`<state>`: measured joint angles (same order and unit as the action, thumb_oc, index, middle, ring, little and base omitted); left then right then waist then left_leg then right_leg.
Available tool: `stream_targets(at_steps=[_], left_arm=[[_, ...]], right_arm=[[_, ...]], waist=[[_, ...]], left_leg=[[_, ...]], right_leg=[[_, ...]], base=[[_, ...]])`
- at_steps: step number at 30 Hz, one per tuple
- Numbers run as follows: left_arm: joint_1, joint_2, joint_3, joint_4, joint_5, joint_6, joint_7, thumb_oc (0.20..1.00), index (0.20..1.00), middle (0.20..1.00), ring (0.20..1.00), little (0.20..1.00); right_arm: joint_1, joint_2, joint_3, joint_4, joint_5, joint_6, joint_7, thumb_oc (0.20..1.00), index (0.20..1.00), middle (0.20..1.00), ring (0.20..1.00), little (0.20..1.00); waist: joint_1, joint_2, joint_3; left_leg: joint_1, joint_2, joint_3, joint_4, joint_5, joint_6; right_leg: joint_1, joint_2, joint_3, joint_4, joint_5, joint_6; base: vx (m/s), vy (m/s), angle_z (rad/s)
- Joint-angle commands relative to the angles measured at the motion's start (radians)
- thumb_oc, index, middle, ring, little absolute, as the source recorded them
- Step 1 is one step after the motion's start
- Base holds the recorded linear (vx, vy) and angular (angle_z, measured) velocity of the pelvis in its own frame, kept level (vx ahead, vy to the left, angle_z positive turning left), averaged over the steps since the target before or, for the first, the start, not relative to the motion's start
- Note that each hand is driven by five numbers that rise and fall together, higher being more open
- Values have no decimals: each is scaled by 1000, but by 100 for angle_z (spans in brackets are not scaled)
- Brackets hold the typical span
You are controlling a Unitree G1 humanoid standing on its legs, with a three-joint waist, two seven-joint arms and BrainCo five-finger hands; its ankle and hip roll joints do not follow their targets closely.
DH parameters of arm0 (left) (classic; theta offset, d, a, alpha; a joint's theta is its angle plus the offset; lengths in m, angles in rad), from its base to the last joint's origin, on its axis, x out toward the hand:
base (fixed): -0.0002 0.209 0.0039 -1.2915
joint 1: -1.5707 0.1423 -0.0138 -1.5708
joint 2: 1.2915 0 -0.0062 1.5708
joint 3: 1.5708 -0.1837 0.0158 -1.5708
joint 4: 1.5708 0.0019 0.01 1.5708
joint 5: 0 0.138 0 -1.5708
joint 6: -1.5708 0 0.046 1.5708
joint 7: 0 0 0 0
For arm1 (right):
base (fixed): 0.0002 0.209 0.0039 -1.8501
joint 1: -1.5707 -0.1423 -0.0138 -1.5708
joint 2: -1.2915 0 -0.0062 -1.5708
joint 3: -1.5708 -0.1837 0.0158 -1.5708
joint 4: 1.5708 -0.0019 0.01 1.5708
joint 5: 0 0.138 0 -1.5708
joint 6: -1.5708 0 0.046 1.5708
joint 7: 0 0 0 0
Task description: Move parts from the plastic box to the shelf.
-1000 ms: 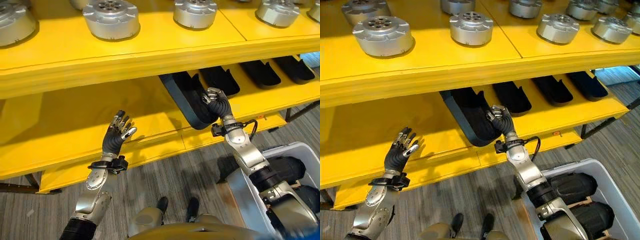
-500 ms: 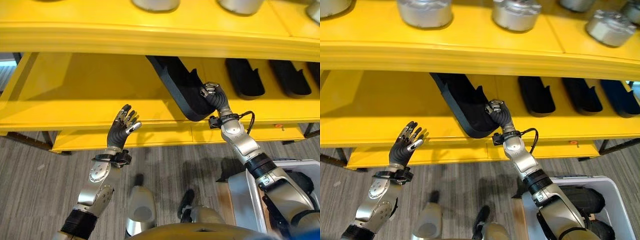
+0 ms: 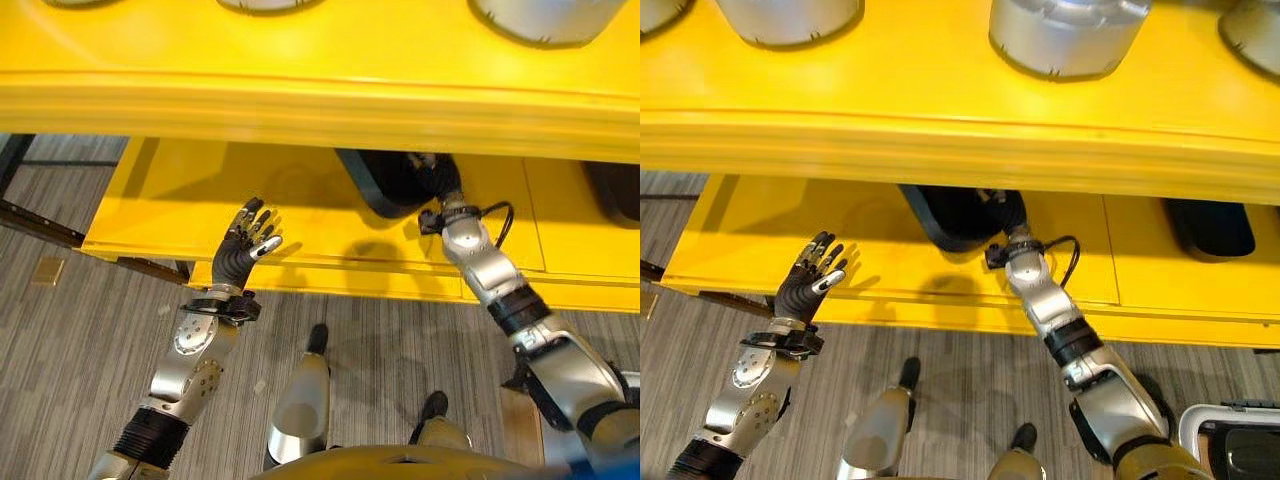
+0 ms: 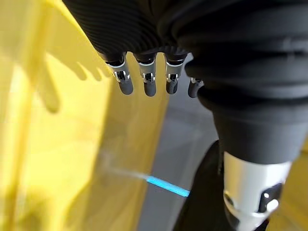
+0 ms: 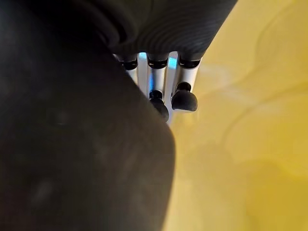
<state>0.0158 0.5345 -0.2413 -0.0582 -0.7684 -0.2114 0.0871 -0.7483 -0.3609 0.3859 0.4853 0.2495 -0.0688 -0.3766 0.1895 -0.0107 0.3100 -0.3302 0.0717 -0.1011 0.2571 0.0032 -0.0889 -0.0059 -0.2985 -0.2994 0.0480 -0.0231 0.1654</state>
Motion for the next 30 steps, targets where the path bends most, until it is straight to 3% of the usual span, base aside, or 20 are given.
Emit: stream_targets(at_steps=[1,5,10,16,23,30], left_arm=[[-11,20,-22,-92,-9,-72,4,1000,1000,1000,1000,1000],[-47,18,-46,-101,-11,-86,21,1000,1000,1000,1000,1000],[-93,4,-73,-103,-9,-97,39,1000,1000,1000,1000,1000],[-133,-11,-103,-111,4,-96,64,1000,1000,1000,1000,1000],[-179,-6,-125,-115,19,-104,95,1000,1000,1000,1000,1000],[-193,-7,-132,-116,18,-113,105,1000,1000,1000,1000,1000]], right_arm=[[-159,-60,-57,12,-9,-56,-81,200,200,200,200,200],[-304,-110,-54,115,-19,-47,-131,200,200,200,200,200],[-456,-146,-41,252,-1,-47,-171,200,200,200,200,200],[-547,-166,-24,402,37,-49,-198,200,200,200,200,200],[-638,-192,38,563,58,-46,-208,200,200,200,200,200],[-662,-206,53,654,72,-44,-215,200,200,200,200,200]], waist=[[10,13,-29],[14,24,26],[2,45,100],[-18,43,147],[-21,43,174],[-26,46,178]], left_leg=[[-60,39,36,7,13,-15],[-116,28,44,65,-12,-8],[-197,32,57,192,-64,6],[-296,40,38,365,-135,17],[-371,37,19,464,-179,27],[-401,34,19,490,-190,29]], right_leg=[[-11,0,-15,80,-85,-38],[-78,-18,0,133,-96,-40],[-210,-41,56,312,-137,-43],[-344,-36,105,530,-226,-73],[-428,-39,128,640,-271,-84],[-466,-44,138,669,-283,-88]], base=[[-75,88,1],[-65,65,1],[-97,75,-8],[-65,27,-7],[-21,6,0],[-3,2,0]])
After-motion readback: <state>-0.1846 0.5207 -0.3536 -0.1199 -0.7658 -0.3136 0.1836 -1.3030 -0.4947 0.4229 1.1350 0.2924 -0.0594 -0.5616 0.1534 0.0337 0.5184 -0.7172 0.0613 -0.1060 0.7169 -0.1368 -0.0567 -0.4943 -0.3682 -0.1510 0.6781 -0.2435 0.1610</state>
